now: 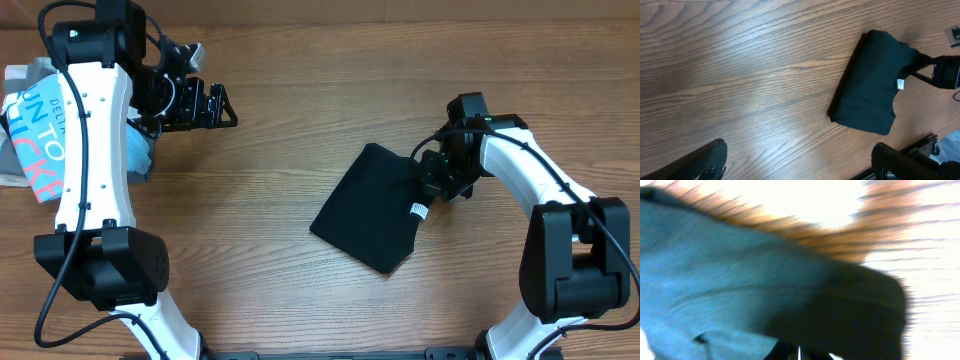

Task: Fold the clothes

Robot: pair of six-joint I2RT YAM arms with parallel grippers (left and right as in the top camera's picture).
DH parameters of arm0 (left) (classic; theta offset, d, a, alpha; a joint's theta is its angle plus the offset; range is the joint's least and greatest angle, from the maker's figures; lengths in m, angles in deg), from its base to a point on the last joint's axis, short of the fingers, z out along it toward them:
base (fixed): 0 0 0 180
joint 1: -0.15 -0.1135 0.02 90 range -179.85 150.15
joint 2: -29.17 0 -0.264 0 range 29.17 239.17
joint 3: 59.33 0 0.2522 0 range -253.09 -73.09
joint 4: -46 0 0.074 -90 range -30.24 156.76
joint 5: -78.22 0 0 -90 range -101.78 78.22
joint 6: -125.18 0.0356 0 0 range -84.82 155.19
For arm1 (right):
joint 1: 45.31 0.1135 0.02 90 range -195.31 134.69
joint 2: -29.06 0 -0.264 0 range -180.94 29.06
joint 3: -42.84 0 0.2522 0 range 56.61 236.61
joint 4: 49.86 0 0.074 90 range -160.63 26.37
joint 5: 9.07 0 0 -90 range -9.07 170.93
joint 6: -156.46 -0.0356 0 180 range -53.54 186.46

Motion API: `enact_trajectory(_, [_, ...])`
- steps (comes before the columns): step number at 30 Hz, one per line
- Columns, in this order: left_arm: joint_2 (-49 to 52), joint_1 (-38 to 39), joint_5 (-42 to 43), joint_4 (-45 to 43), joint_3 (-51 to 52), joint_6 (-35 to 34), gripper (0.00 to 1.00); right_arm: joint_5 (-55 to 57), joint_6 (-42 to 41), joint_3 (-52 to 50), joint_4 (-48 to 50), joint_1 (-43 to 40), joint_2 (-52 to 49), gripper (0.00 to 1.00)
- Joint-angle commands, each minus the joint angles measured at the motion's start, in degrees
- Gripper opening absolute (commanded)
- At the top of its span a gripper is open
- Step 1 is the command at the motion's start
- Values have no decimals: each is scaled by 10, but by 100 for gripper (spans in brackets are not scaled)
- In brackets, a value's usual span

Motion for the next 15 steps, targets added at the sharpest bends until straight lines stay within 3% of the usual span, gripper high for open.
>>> enact_trajectory(1, [6, 2, -1, 0, 2, -4, 95, 73, -7, -13, 10, -11, -1, 6])
enact_trajectory(10, [6, 2, -1, 0, 2, -3, 95, 72, -14, -33, 31, -35, -3, 6])
enact_trajectory(15, [6, 2, -1, 1, 2, -4, 95, 176, -92, -33, 7, -37, -3, 8])
